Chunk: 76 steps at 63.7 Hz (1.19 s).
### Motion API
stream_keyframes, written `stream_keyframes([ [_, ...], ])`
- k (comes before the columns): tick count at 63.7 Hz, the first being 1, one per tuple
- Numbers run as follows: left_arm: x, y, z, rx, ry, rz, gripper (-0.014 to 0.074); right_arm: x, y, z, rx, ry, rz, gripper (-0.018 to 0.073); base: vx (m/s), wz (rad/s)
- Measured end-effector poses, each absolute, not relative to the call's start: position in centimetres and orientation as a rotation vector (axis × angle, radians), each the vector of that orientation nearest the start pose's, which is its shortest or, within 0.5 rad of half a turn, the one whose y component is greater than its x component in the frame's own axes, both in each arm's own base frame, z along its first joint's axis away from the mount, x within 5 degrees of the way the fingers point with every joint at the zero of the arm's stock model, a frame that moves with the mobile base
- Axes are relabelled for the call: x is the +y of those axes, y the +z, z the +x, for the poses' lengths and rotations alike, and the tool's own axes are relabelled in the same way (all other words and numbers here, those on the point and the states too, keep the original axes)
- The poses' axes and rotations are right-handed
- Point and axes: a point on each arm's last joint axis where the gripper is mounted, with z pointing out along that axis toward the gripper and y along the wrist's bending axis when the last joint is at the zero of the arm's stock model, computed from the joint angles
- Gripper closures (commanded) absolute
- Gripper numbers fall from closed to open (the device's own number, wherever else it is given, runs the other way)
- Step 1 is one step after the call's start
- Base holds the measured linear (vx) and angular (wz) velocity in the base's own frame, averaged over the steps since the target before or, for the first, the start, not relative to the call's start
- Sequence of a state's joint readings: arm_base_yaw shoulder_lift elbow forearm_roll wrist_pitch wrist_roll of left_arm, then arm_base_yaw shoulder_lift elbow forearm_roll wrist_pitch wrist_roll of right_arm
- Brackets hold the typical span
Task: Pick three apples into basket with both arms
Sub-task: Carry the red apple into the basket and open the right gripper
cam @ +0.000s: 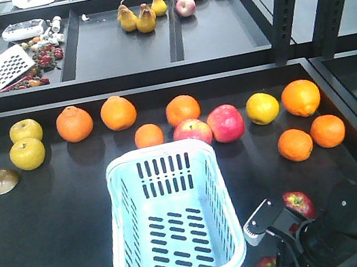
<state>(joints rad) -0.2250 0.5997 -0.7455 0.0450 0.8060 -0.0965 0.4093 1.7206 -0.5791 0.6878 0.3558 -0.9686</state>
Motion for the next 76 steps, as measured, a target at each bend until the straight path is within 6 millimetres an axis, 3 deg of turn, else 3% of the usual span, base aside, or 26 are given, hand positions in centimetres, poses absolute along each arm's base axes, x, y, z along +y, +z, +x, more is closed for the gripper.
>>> stream_keyframes([
  [21, -2.0, 34.4, 10.2, 2.141, -0.135, 0.152, 0.0006, 10.1, 16.0, 19.2, 2.745, 0.287, -0.992, 0.0292, 0.00, 0.00],
  [37, -2.0, 34.4, 10.2, 2.141, -0.135, 0.152, 0.0006, 9.9, 21.6, 17.4, 2.563, 0.378, -0.882, 0.0292, 0.00, 0.00],
  [55, -2.0, 34.4, 10.2, 2.141, -0.135, 0.152, 0.0006, 11.6, 27.5, 18.9, 2.308, 0.509, -0.933, 0.0291, 0.00, 0.00],
  [66, -2.0, 34.4, 10.2, 2.141, -0.135, 0.152, 0.0006, 13.3, 26.7, 21.1, 2.310, 0.606, -0.957, 0.0221, 0.00, 0.00],
  [76, -2.0, 34.4, 10.2, 2.141, -0.135, 0.152, 0.0006, 14.7, 25.0, 23.4, 2.326, 0.673, -0.979, 0.0068, 0.00, 0.00],
])
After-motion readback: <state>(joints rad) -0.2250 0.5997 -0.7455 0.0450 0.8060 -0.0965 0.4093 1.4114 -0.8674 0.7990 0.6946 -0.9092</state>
